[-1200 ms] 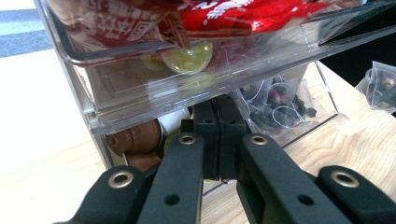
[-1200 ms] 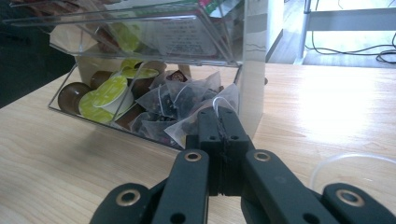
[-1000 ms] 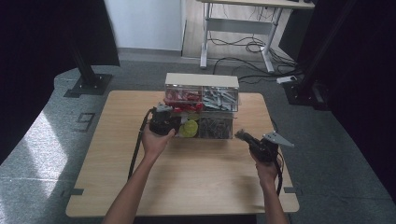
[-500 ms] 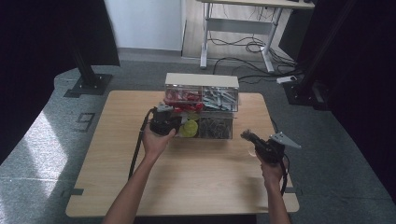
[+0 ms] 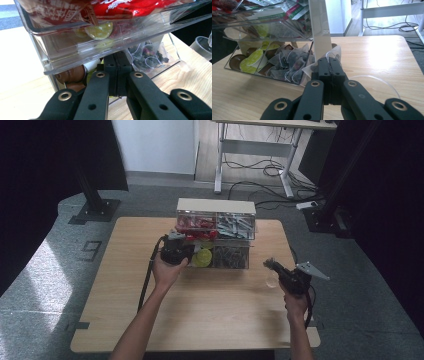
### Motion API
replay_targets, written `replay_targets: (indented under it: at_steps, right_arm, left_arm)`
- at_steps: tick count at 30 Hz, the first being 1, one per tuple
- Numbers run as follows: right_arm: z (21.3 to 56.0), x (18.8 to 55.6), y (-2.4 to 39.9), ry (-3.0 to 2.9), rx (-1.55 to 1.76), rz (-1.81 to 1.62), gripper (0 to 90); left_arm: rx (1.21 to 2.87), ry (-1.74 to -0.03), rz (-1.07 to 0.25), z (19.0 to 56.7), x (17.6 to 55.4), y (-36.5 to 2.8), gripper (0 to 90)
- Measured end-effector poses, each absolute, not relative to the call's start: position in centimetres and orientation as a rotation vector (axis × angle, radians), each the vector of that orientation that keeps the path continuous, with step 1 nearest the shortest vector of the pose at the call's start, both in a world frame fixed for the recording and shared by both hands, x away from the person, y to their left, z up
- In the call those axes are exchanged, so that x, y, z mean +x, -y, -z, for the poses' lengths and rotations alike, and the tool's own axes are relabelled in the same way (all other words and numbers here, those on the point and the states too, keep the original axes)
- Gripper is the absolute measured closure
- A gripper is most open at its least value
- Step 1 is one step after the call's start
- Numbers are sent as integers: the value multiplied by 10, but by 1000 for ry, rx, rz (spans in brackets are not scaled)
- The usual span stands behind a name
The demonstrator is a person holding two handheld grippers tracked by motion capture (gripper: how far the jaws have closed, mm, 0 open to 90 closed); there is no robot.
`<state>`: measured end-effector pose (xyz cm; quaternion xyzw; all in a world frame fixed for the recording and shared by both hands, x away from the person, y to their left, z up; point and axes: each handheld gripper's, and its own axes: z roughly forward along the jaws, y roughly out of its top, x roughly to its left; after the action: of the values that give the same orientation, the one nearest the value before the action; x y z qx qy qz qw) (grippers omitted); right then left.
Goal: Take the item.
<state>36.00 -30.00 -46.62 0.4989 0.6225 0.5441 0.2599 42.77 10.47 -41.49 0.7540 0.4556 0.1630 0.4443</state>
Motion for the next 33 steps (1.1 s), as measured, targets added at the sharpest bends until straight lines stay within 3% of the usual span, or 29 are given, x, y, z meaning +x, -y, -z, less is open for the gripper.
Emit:
replay_targets:
  at_steps: [33]
  right_arm:
    - [467,358,329,-1602,1417,-1451,884]
  left_arm:
    - [1869,-1135,-402,419,429,-104,890]
